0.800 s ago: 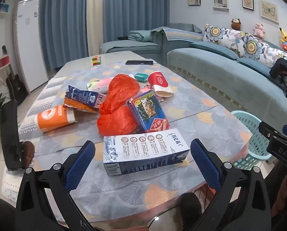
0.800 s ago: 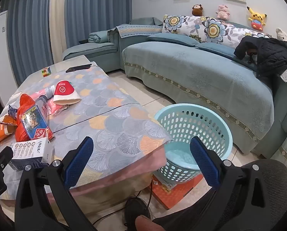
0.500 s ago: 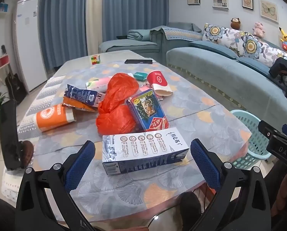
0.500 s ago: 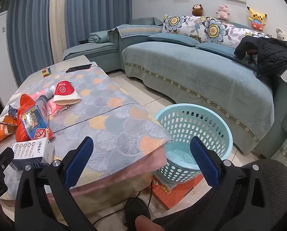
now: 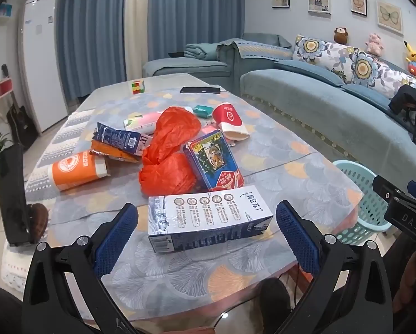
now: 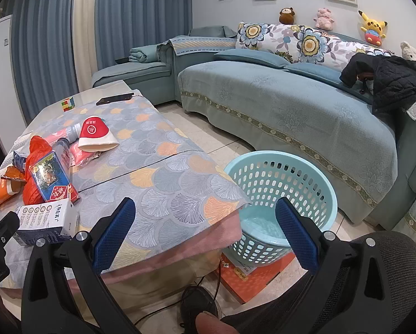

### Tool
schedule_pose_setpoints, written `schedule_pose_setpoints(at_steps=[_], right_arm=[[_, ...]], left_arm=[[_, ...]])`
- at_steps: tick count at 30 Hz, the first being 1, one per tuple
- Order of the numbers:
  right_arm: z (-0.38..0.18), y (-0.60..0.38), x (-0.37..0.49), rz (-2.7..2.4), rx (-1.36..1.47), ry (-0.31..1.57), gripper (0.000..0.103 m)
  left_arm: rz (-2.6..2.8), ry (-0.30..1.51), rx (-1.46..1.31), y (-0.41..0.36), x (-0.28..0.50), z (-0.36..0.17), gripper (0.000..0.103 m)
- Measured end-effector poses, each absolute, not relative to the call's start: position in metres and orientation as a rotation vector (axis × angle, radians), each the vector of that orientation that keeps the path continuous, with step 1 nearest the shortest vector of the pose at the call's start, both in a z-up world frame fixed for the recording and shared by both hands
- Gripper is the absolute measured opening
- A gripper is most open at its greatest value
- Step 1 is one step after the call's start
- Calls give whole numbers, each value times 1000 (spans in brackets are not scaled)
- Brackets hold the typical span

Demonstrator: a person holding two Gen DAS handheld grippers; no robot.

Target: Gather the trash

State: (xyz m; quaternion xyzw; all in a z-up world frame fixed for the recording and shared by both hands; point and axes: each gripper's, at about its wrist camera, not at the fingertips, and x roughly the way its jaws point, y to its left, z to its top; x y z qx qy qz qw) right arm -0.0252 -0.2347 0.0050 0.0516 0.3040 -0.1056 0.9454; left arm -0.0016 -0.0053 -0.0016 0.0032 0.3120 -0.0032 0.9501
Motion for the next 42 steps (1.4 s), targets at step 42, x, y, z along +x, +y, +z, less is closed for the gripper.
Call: schedule_pose_setpoints(at_steps=[42], right_arm=[[4,-235,-25,-212,103,622,95]], left_arm=[[-12,643,16,-2,-3,-3,96]])
